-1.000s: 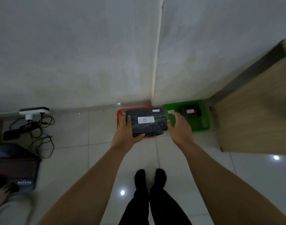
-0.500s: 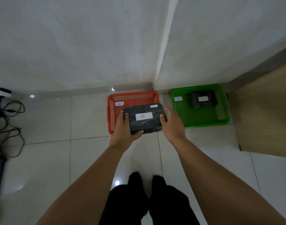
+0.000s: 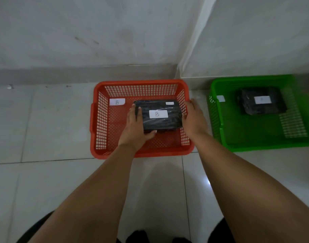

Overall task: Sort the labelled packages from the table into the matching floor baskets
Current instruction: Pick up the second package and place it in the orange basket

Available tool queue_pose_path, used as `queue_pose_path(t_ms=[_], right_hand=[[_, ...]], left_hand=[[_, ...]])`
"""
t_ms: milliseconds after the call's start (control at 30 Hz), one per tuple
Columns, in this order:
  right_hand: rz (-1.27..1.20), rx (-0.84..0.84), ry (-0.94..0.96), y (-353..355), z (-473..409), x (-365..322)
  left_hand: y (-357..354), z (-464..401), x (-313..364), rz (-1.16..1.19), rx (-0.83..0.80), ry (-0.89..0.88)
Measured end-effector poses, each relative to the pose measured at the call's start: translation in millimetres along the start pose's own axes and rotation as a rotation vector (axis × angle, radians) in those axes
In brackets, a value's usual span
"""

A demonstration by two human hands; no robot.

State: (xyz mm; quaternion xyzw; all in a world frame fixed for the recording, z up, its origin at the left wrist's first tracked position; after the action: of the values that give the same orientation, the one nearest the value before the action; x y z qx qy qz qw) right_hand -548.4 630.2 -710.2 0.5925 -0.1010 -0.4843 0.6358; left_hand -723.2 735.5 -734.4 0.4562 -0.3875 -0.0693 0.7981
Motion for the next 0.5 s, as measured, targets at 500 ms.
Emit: queue_pose_path(t_ms=[500], right_hand=[[-0.525, 0.100, -0.266, -28.8, 1.1, 11.6]], left_hand=[[-29.6, -31.5, -6.6, 0.132, 0.057, -0.024]])
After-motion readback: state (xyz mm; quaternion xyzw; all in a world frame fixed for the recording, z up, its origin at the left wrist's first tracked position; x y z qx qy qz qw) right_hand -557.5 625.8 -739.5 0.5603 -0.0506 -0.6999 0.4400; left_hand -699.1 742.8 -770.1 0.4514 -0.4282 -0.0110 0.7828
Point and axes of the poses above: each hand's wrist, its own z-axis away from the middle knuckle, its own y-axis out of the back of the hand, x = y × z, the point moved 4 cm from there along -z, towards the middle knuckle, and after that the axes turned 3 degrees about z, right-handed, at the moved point
